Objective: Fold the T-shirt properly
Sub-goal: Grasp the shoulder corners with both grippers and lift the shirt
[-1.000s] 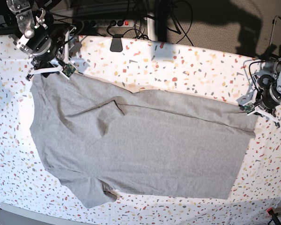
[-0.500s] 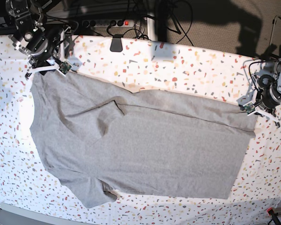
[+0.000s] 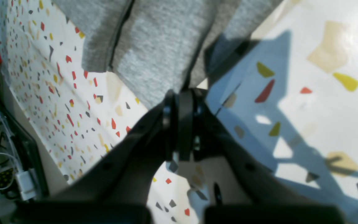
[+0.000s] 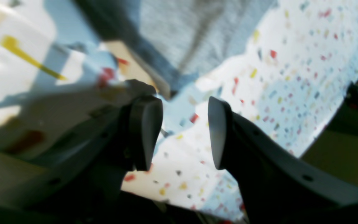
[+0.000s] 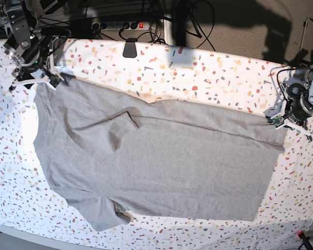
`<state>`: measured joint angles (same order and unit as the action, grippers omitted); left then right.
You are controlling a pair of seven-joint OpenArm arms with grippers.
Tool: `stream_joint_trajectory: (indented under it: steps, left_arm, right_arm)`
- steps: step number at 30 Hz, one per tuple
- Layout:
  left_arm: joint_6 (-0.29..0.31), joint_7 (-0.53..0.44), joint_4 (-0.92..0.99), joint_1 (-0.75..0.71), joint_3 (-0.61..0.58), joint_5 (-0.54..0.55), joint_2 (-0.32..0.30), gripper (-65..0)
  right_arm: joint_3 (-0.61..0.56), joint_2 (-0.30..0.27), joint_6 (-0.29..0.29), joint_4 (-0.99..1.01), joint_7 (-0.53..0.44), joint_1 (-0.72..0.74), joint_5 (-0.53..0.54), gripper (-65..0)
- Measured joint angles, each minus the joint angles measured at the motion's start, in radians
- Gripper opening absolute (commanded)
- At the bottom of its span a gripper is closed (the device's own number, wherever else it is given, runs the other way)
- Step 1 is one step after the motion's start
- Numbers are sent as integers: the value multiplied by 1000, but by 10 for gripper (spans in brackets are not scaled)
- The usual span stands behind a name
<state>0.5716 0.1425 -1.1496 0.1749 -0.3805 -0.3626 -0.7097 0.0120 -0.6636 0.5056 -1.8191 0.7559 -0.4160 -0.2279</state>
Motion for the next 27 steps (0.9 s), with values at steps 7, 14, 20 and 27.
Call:
stream_joint_trajectory:
  steps: [7, 14, 20, 27]
  left_arm:
    - [0, 3, 0, 0, 0, 6, 0, -650]
    - [0, 8, 0, 0, 0, 9, 0, -650]
    - [0, 11, 0, 0, 0, 10, 0, -650]
    - [6, 56, -22, -3, -2, 103, -45, -650]
  right_arm:
    - [0, 2, 6, 88, -52, 48, 13, -366]
    - [1, -4, 48, 143, -52, 99, 53, -454]
    - [0, 2, 35, 148, -49, 95, 47, -650]
    - [2, -59, -14, 88, -18, 92, 74, -650]
